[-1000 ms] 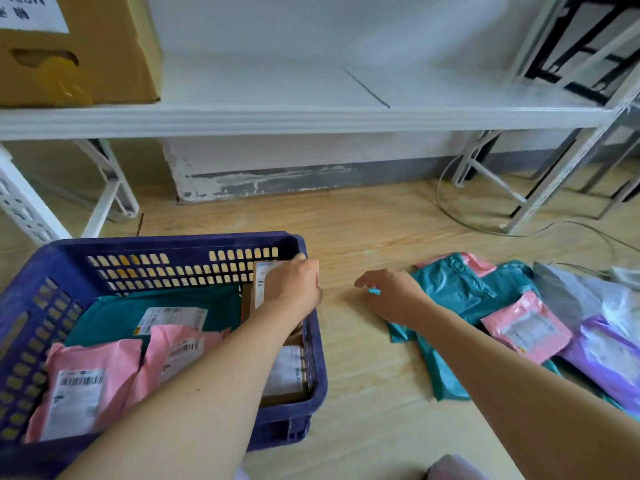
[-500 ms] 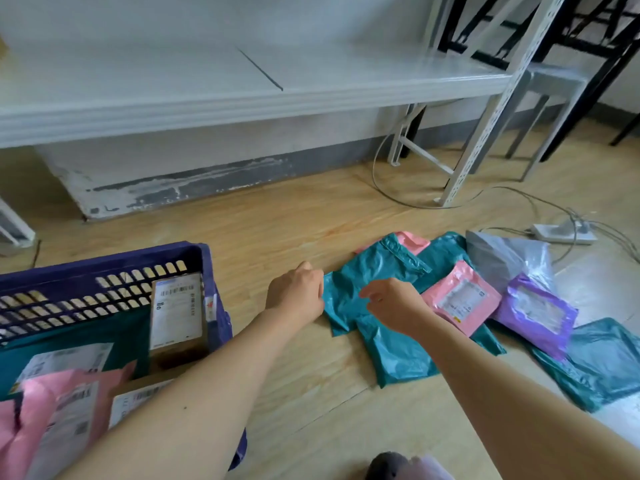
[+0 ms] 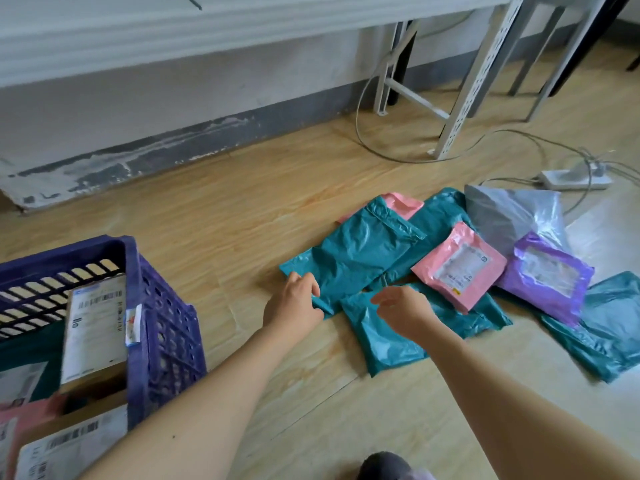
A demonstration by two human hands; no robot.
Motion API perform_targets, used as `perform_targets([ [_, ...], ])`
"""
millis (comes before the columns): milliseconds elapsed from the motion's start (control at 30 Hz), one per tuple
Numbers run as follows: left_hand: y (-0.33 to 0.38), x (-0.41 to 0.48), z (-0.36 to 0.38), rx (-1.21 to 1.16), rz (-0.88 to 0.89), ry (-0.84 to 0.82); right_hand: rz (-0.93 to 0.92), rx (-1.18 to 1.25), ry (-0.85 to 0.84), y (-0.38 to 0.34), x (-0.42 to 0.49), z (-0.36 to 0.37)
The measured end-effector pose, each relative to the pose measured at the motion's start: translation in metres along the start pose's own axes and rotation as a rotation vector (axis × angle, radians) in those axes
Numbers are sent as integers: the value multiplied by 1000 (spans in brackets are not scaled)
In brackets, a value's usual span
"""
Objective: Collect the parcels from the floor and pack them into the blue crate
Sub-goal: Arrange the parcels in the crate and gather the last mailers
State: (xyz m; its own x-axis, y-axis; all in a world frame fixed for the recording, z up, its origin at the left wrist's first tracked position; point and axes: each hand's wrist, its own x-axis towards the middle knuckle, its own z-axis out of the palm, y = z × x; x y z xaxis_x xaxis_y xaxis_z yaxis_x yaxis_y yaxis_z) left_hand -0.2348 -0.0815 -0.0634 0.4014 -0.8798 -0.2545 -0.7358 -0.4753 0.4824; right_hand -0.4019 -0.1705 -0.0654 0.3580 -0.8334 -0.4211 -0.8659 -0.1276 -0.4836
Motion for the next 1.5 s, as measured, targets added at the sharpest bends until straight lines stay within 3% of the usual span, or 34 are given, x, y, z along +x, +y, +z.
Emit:
perform_targets([
  [200,1,24,41,-15,27,-211,94,96,-28,23,26,19],
  [467,43,65,77,-68,63,-267,225,152,18,74,55,-3],
  [567,47,73,90,-182,-93,-287,279,157,-30,86,60,-2],
  [700,41,74,114,-324,-336,-373,262,-28,-268,87,65,17],
  [833,40,71,140,-843,-726,-393,253,-75,-382,80,68,26],
  [900,45,71,148,-1026,-801,-419,231,-124,-388,78,69,29],
  [1033,54,76,157,-1008,-753,-439,228,-85,-413,82,69,33],
  [1233,60,78,130,-850,-663,-227,206,-15,-300,84,67,25],
  [1433,42,83,92,-1053,-697,-178,-19,-390,-308,71,38,18],
  [1500,40,75,73,-1081,-713,-147,-75,-480,-240,63,28,18],
])
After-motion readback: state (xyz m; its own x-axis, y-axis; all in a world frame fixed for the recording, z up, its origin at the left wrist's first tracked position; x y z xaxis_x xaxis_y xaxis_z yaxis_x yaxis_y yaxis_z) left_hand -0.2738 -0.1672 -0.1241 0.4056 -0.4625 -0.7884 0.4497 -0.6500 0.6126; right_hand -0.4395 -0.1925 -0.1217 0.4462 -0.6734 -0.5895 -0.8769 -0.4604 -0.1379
